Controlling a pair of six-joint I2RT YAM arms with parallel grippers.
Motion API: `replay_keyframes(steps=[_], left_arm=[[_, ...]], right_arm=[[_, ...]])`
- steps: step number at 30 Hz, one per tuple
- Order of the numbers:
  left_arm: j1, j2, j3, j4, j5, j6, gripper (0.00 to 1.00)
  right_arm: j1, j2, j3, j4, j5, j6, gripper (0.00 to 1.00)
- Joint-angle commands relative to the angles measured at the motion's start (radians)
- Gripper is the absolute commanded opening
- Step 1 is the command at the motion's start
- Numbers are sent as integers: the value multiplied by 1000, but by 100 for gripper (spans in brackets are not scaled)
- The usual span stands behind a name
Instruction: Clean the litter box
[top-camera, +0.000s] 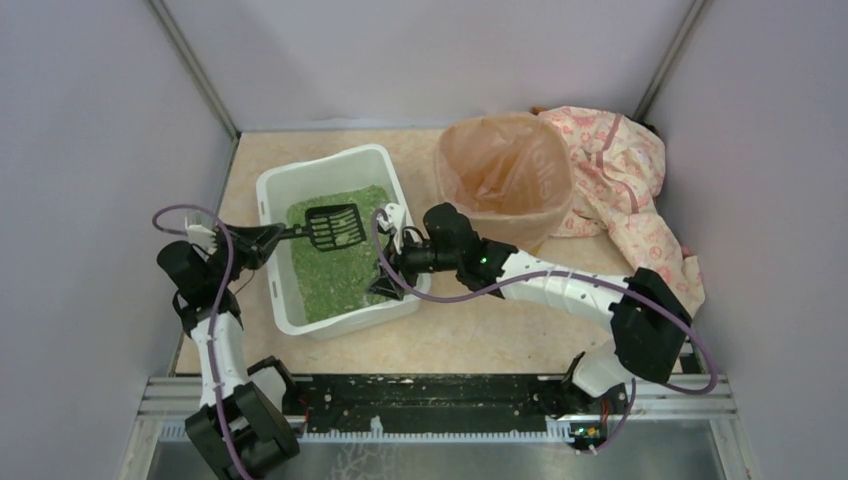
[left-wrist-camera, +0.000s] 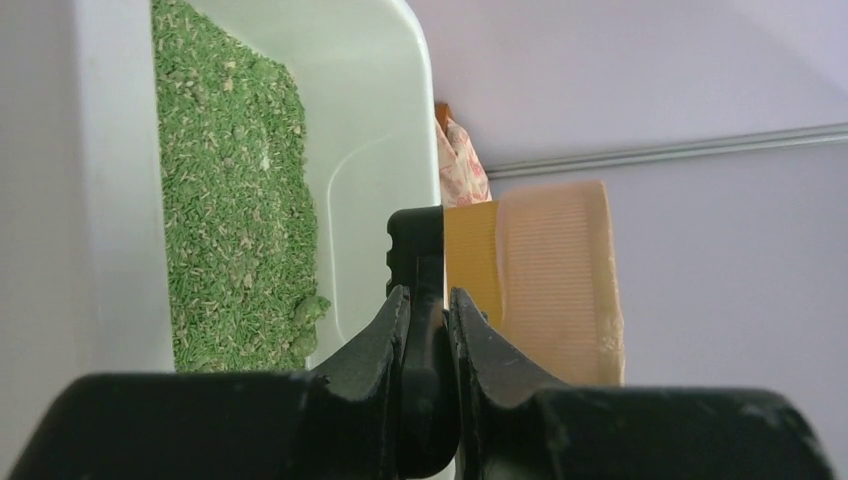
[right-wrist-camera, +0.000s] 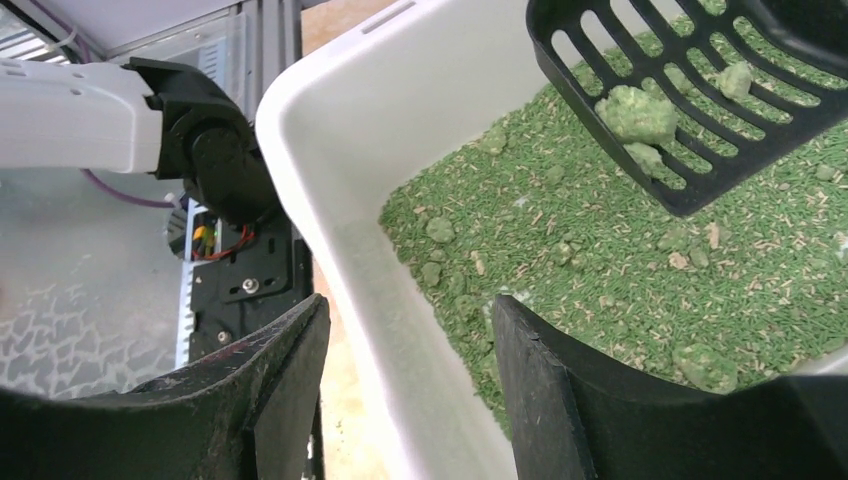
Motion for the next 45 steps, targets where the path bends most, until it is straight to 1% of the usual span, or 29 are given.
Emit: replay_keyframes(steps=[1,2,3,5,6,7,8,9,11,12,14,15,18,22,24,26,32,34,36,37,40,45], left_arm=[[4,-68,-63,3,39,-28,0],[-10,-78,-77,25,57,-61,0],[-11,-86,-78,10,58,-63,0],[7,-115,-66,-92,2,-5,0],[7,-126,-71,-82,-1,-10,0],[-1,-131,-82,-39,34,-49,0],[-6,-144,-82,-40,42,-76,0],[-1,-170,-69,-82,6,-62,0],[15,-191,-16,-174,-93,24,0],[19,-170,9,-196,-94,40,0],[18,-111,28,-123,-15,-16,0],[19,-89,38,-94,3,-53,0],[19,-47,73,-36,-20,-77,0],[16,45,139,53,13,-131,0],[13,85,176,106,13,-164,0],[4,124,240,117,3,-173,0],[-52,252,374,132,-41,-203,0],[-61,272,373,128,-39,-201,0],[-60,267,334,135,-47,-194,0],[-65,266,308,164,-51,-206,0],[-133,292,290,226,-81,-234,0],[-301,393,428,203,-161,-223,0]], right_arm=[[16,-67,-15,49,-1,13,61],[15,-70,-18,52,-3,14,61],[15,-72,-21,55,-1,13,61],[16,-71,-18,52,1,7,61],[15,-68,-12,44,-2,1,61],[15,-67,-7,40,-9,-2,61],[15,-69,-5,42,-21,0,61],[15,-70,-4,48,-35,4,61],[15,-76,3,59,-69,15,61],[15,-83,5,58,-79,21,61],[16,-108,-1,59,-90,31,61],[15,-126,-11,64,-96,35,61],[15,-168,-38,76,-154,34,62],[22,-191,-77,32,-266,-19,63],[48,-213,-114,-5,-223,-79,63],[76,-235,-157,-35,-175,-123,65],[84,-277,-314,-4,-188,-76,65],[84,-297,-346,6,-171,-65,65],[84,-320,-363,8,-154,-64,65],[84,-331,-367,10,-145,-43,65],[84,-343,-359,-2,-139,-47,65],[85,-317,-320,-83,-150,-115,65]])
